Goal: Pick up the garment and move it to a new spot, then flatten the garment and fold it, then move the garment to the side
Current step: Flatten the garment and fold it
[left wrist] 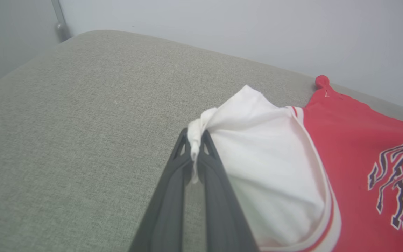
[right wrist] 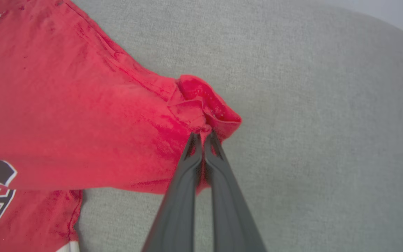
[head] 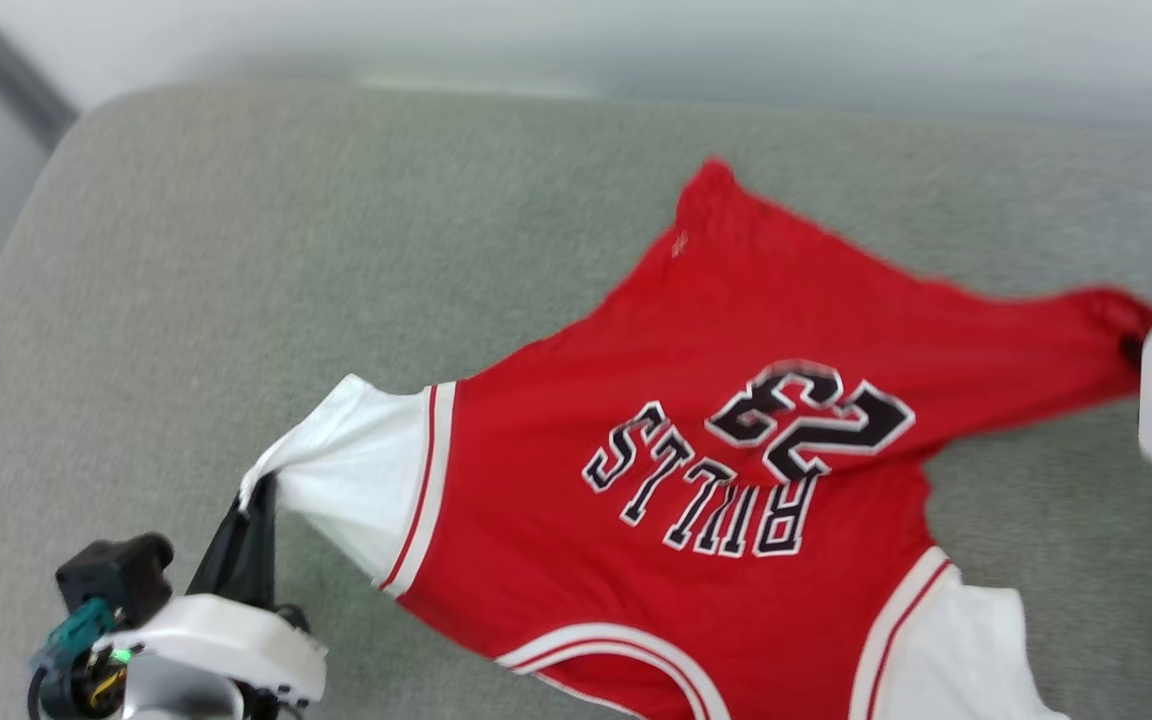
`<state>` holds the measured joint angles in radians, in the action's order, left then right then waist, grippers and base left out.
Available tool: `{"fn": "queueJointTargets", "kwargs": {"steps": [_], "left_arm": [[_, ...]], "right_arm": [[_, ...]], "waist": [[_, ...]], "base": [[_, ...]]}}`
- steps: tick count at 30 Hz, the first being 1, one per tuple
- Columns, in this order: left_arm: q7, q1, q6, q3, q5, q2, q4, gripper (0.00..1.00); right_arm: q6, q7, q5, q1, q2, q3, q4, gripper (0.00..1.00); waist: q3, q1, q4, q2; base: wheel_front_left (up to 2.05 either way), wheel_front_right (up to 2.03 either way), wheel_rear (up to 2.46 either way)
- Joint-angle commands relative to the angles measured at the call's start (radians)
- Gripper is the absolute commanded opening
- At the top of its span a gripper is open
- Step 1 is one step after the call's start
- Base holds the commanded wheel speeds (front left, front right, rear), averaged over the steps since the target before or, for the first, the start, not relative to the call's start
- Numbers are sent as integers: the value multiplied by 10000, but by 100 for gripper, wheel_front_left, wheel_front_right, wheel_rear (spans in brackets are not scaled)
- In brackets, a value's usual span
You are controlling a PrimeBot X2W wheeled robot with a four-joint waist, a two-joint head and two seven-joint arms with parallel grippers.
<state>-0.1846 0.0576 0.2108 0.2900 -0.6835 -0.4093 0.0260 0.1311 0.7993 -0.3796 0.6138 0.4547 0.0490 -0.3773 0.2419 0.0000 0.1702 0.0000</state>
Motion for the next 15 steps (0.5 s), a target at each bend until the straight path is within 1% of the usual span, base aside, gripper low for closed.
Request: {"fn": "queueJointTargets", "kwargs": {"steps": [1,4,7,10,15], "left_arm": [[61,-257,108,-91,-59,-112,0,0],[205,-657,275,-260,-179,-272,-69,0],[399,-1042,390,-360,-324,-428,-153,0],[587,-1440,484,-383,-422,-537,-193,0],[798,-1950,552,-354,-611,-571,-155,0]], "right_arm": [[-7,-61,-65,-711,47,-201,388,0],[-7,-40,-127,-2433,-211,-682,1397,0],[-7,-29,-109,-4097,-610,-1315,2423,0],[-7,-125,-49,-5709,-1212,-2057,3236,0],[-7,-210,243,-7993,-2562,-2981,4135,0]], "waist": [[-808,0,-716,0],[-1273,0,-1114,0],[-1562,0,-1463,0],[-1811,0,-1700,0],[-2151,0,-1979,0]], "base": [[0,0,0],[0,0,0],[0,0,0],[0,0,0],[0,0,0]]}}
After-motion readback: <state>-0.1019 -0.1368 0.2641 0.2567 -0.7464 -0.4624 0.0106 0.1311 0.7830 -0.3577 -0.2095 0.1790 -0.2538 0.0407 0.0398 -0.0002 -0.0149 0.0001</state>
